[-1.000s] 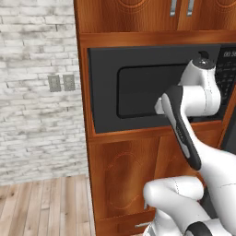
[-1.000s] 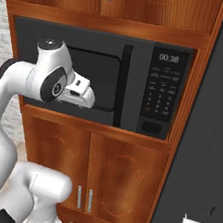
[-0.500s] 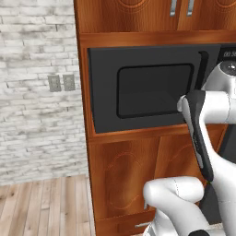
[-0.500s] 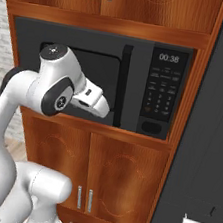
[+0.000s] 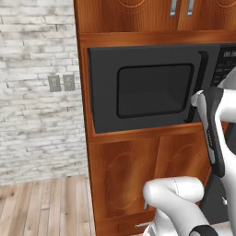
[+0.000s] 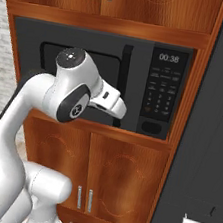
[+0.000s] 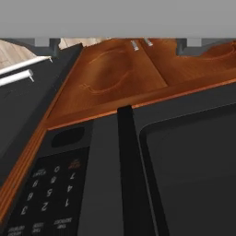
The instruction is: Place the sponge inside the microwave to prepare for sanitizing.
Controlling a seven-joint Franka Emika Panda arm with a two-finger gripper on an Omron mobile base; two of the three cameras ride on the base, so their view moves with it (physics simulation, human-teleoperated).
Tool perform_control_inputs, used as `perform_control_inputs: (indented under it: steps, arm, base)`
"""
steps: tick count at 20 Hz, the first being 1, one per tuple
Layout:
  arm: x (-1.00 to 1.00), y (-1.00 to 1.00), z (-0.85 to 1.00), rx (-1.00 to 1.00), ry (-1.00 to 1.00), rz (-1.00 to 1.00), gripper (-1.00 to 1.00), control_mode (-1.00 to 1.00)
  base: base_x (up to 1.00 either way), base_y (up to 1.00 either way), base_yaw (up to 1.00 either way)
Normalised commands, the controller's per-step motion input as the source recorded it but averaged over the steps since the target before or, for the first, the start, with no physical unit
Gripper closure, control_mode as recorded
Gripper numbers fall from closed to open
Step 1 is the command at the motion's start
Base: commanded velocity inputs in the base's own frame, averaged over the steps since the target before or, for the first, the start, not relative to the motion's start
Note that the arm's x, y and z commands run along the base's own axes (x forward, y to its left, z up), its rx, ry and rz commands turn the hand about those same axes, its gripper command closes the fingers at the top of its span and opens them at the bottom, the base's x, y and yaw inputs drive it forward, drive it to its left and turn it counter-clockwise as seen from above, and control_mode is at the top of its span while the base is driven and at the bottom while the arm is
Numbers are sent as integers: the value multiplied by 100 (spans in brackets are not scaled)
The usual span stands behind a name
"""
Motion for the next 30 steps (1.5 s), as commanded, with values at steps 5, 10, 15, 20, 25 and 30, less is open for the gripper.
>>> perform_control_inputs:
  steps: [5,10,15,20,25,30]
  arm:
    - [31,-2,0,0,-2,2,-100,-100]
    - [30,0,0,0,-1,0,-100,-100]
    - [37,-9,0,0,-6,0,-100,-100]
    - [34,-7,0,0,-17,2,-100,-100]
    - [36,-3,0,0,-9,1,-100,-100]
    - [36,-11,0,0,0,0,-100,-100]
  base:
    - [0,0,0]
    - [0,0,0]
    - [0,0,0]
    - [0,0,0]
    - [0,0,0]
    - [0,0,0]
